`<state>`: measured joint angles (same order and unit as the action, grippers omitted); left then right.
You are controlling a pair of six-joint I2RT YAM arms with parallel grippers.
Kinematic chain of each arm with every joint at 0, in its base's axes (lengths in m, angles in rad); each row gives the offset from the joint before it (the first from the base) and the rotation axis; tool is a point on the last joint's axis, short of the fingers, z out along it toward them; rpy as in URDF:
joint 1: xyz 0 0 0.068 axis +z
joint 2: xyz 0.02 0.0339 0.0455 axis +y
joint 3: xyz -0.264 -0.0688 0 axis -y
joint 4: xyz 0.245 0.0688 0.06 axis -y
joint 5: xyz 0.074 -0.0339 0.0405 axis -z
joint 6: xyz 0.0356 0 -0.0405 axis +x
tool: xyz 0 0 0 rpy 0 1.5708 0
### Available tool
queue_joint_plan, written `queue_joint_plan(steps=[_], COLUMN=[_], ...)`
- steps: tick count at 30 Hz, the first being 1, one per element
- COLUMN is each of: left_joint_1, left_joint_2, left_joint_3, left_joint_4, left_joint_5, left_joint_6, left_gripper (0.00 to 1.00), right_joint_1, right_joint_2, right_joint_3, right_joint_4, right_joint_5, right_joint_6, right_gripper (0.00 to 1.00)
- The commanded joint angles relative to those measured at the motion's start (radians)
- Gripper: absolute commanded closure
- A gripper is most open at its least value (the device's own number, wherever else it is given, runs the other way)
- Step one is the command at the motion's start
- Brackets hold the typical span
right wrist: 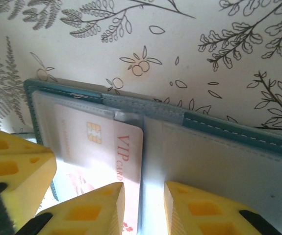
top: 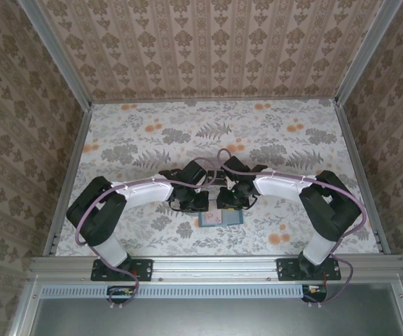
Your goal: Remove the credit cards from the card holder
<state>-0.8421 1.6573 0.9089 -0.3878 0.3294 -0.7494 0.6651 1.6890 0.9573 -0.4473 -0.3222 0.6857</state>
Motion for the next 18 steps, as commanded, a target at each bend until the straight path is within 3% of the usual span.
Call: queue_joint_plan(steps=[1, 8, 18], left_joint_1=[0.001, 0.001, 0.001], left_joint_2=[0.028, 0.059, 0.060], left_joint_3=[0.018, 0.014, 0.010], left_joint_4=[-0.033, -0.047, -0.082], left_joint_5=[-0.006, -0.004, -0.022], left_joint_6=[0.028, 0.030, 0.041], left_gripper=[0.91, 0.92, 0.92], right_joint_1=[-0.004, -0.005, -0.006], right_joint_2=[-0.043, 0.001, 0.048], right_joint_3=[-0.004, 0.002, -0.011], right_joint_4=[-0.006, 0.050, 0.035], right_joint_5=[-0.016, -0.079, -0.035], right_joint_6=[0.022, 0.038, 0.022], right_gripper=[0.71, 0.71, 0.71])
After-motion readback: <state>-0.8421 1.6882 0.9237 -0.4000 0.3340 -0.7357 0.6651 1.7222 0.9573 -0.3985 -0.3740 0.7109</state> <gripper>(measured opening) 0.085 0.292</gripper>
